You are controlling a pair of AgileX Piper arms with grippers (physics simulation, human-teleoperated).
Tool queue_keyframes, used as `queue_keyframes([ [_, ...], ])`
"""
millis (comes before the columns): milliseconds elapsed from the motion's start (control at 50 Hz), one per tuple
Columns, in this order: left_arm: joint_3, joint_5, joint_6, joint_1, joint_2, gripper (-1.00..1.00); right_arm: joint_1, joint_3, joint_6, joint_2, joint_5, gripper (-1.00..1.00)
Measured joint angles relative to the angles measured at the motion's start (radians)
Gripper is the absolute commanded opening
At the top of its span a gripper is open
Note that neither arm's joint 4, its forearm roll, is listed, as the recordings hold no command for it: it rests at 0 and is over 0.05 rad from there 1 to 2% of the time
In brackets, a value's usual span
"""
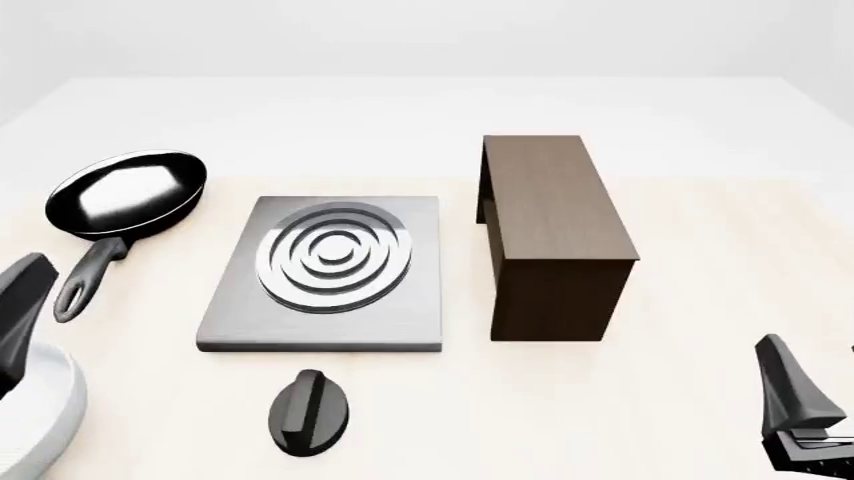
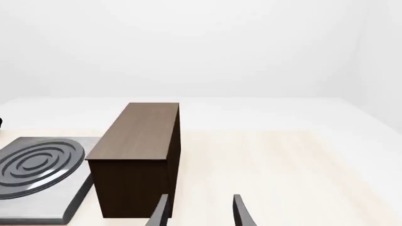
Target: Turn on the stove.
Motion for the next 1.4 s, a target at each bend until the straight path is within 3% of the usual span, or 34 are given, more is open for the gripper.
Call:
queue_keyframes([
  [200,-0.099,0.100,0.015,-0.069,0.105,1.00,0.000,0.000,0.000,0.000,0.000,1.00],
  [580,-0.188,0.174,-0.050,-0.136,0.283,1.00,0.000,0.000,0.000,0.000,0.000,1.00],
  [900,-0.167,0.176,-0.074,-0.136,0.387,1.00,0.000,0.000,0.000,0.000,0.000,1.00],
  [1400,-0.070,0.142,-0.095,-0.158,0.425,1.00,0.000,0.000,0.000,0.000,0.000,1.00],
])
